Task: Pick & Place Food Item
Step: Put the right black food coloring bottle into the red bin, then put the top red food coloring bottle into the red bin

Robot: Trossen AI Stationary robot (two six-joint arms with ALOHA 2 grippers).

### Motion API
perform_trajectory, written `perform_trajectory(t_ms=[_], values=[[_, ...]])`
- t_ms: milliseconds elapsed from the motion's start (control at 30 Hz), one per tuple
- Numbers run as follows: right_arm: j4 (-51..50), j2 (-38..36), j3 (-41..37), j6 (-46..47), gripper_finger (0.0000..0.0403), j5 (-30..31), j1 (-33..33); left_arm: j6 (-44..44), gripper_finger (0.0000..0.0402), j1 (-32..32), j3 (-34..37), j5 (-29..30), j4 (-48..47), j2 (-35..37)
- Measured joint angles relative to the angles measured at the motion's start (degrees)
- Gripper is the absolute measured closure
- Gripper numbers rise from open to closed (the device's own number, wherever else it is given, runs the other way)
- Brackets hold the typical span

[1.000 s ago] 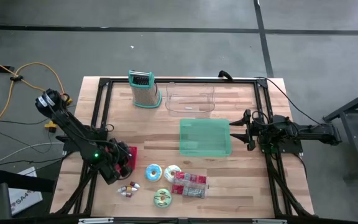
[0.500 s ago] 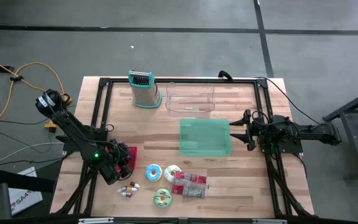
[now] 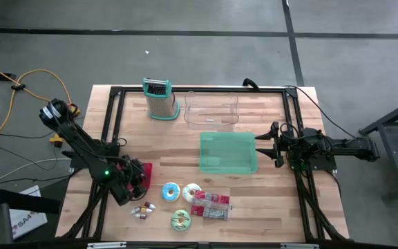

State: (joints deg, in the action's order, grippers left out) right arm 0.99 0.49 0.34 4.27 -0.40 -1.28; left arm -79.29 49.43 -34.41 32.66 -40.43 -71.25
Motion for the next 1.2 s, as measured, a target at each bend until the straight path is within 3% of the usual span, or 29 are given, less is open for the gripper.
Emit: perform_trajectory(t_ms=[433,733,1200], values=[[0.0,0.0,0.0,0.0,0.0180,0.0,0.0,13.3,0.0290,0.0,0.0,2.2,0.0,13.4],[0.0,0.0,0.0,0.0,0.0180,0.0,0.0,18.3,0.0290,0.0,0.0,1.7,1.0,14.5],[0.0,0.0,0.0,0.0,0.0180,0.0,0.0,38.2,0.0290,-7.7,-9.1,-17.6,1.5,7.4]])
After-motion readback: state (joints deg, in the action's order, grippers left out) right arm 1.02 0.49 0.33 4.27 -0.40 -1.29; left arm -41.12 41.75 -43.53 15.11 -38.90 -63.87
